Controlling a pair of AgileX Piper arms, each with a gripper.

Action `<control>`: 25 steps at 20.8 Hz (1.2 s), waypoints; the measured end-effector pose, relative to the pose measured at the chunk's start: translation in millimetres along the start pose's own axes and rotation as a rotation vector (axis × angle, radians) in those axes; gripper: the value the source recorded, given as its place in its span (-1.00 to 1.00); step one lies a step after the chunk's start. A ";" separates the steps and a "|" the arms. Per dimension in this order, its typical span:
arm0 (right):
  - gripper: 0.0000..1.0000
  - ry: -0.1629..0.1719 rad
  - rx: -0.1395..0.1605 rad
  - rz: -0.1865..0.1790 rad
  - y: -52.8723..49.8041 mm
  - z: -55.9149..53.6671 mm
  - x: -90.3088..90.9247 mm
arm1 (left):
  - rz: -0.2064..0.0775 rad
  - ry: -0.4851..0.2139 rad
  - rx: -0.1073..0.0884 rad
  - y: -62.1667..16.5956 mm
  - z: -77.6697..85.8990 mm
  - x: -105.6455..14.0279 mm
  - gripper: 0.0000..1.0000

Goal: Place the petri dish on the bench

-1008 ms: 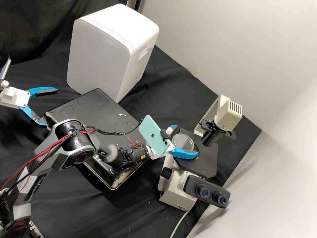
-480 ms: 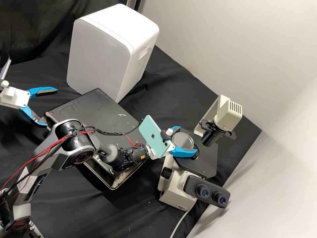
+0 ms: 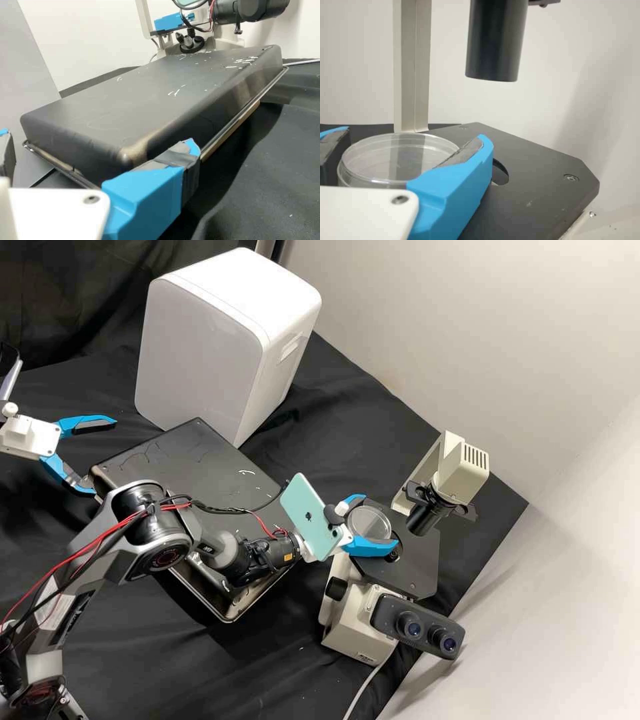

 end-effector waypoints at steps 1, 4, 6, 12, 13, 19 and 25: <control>-1.00 -0.004 -0.002 -0.006 -1.4 1.2 -1.3 | 0.000 0.000 0.000 0.0 0.0 0.0 1.00; -1.00 0.005 -0.008 -0.008 -4.3 3.5 -7.6 | 0.000 0.000 0.000 0.0 0.0 0.0 1.00; -1.00 0.013 -0.011 -0.018 -2.9 1.4 -16.7 | 0.000 0.000 0.000 0.0 0.0 0.0 1.00; -1.00 0.033 0.051 -0.017 5.6 -5.0 -55.4 | 0.000 0.000 0.000 0.0 0.0 0.0 1.00; -1.00 0.042 0.063 -0.012 7.4 -6.5 -62.6 | 0.000 0.000 0.000 0.0 0.0 0.0 1.00; -1.00 0.105 0.099 -0.063 5.1 -17.4 -104.4 | 0.000 0.000 0.000 0.0 0.0 0.0 1.00; -1.00 0.210 0.112 -0.114 -8.7 -33.9 -135.9 | 0.000 0.000 0.000 0.0 0.0 0.0 1.00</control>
